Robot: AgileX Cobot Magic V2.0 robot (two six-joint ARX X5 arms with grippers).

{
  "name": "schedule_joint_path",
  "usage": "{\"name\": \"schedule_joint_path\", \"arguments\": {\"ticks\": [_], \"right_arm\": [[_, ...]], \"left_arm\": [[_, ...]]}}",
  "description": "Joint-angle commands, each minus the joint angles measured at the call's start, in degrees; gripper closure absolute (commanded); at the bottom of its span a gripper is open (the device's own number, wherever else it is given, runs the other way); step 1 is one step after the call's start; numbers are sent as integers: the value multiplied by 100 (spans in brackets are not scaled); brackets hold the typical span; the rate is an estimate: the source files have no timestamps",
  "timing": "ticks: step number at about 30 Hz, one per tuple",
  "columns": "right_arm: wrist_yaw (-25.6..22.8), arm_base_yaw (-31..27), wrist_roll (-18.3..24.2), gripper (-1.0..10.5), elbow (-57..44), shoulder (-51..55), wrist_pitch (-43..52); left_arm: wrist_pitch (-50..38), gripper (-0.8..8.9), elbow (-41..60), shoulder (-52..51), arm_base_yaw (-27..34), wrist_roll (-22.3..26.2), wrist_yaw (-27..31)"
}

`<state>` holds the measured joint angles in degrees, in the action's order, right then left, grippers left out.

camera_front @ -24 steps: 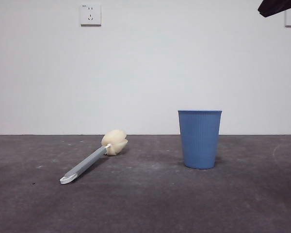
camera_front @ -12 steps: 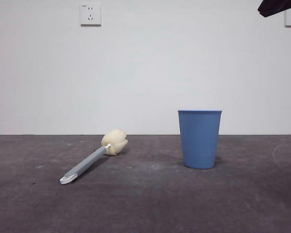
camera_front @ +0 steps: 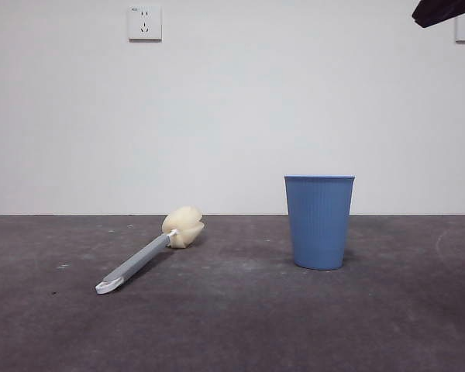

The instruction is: Pick up the cup brush,pick up the cup,insert the brush into the cup,clean the cup,put the cup brush back,put the cup back to the fixed position on the table

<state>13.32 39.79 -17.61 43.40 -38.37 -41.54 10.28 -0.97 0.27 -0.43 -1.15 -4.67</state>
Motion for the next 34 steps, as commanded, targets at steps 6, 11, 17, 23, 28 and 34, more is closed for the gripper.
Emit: {"name": "schedule_joint_path", "arguments": {"ticks": [6, 11, 17, 23, 28, 34], "right_arm": [[-15, 4, -50, 946, -4, 9, 26], [-15, 4, -50, 946, -4, 9, 26], [-15, 4, -50, 946, -4, 9, 26], [-863, -160, 868, 946, -9, 120, 129], [-918, -1110, 1340, 946, -393, 387, 1093], [-101, -2761, 1423, 946, -1572, 1104, 2559]], "left_arm": [[-11, 816, 76, -15, 15, -37, 9], [-11, 816, 76, -15, 15, -35, 7], [-11, 816, 76, -13, 15, -35, 7], [-11, 816, 76, -13, 15, -35, 7], [-11, 816, 76, -13, 15, -35, 7], [-11, 816, 76, -13, 15, -35, 7]]}}
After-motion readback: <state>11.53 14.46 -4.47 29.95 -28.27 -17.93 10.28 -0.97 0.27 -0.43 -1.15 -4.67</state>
